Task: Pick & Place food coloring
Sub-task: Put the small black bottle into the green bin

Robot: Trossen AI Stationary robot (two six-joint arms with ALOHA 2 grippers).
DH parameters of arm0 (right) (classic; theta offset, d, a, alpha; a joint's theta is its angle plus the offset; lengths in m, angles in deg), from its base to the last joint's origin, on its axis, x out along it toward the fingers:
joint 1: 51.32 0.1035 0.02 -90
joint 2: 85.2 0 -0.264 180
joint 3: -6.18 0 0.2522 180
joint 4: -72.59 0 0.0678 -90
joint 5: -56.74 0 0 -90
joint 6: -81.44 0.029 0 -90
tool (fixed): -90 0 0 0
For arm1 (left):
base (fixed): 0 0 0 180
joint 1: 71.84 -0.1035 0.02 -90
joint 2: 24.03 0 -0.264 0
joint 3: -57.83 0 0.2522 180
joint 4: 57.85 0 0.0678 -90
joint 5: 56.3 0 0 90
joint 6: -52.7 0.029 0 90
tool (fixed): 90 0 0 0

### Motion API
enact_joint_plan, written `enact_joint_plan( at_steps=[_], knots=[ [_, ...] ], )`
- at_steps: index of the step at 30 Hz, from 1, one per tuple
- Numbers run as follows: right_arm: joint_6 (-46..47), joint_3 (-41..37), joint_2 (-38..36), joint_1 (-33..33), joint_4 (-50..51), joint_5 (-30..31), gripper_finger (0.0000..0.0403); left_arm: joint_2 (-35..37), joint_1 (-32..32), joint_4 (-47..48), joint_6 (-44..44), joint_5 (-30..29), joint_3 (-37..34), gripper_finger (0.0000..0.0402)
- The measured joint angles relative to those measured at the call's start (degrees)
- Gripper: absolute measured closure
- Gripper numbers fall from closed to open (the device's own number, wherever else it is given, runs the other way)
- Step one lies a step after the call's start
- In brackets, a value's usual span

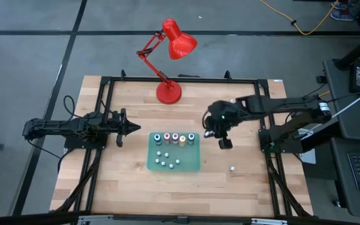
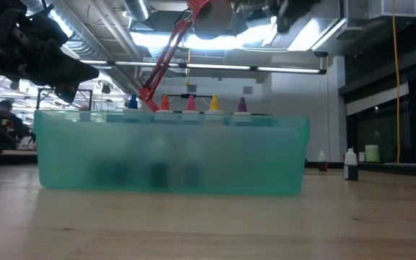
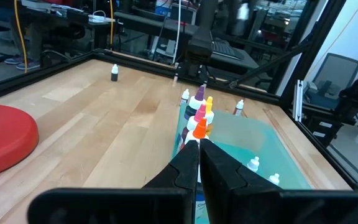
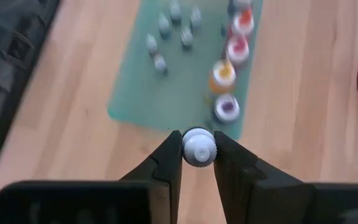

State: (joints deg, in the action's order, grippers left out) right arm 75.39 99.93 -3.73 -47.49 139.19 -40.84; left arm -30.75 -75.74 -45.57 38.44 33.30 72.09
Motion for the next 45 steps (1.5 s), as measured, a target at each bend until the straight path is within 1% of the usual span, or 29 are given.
enact_joint_plan(
  at_steps=[5, 8, 13, 21, 26, 33, 38, 45],
  knots=[
    [6.1, 0.9, 0.5, 5.7, -3.3, 5.0, 0.032, 0.0, 0.0, 0.0, 0.0, 0.0, 0.0, 0.039],
    [7.8, 0.6, 2.5, 8.0, -4.1, 6.0, 0.032, 0.0, 0.0, 0.0, 0.0, 0.0, 0.0, 0.0388],
    [7.2, 0.5, 8.3, 10.6, -6.8, 6.0, 0.0319, 0.0, 0.0, 0.0, 0.0, 0.0, 0.0, 0.0392],
    [7.2, 0.5, 17.1, 11.1, -11.6, 6.1, 0.0319, 0.0, 0.0, 0.0, 0.0, 0.0, 0.0, 0.039],
    [7.0, 0.5, 22.7, 11.1, -11.5, 6.0, 0.0319, 0.0, 0.0, 0.0, 0.0, 0.0, 0.0, 0.039],
    [4.3, 0.5, 30.1, 11.1, -13.4, 5.9, 0.0319, 0.0, 0.0, 0.0, 0.0, 0.0, 0.0, 0.0389],
    [4.3, 0.4, 32.5, 11.1, -15.3, 5.5, 0.0318, 0.0, 0.0, 0.0, 0.0, 0.0, 0.0, 0.0391],
    [5.0, 0.4, 32.8, 11.1, -16.7, 4.4, 0.0318, 0.0, 0.0, 0.0, 0.0, 0.0, 0.0, 0.0391]
  ],
)
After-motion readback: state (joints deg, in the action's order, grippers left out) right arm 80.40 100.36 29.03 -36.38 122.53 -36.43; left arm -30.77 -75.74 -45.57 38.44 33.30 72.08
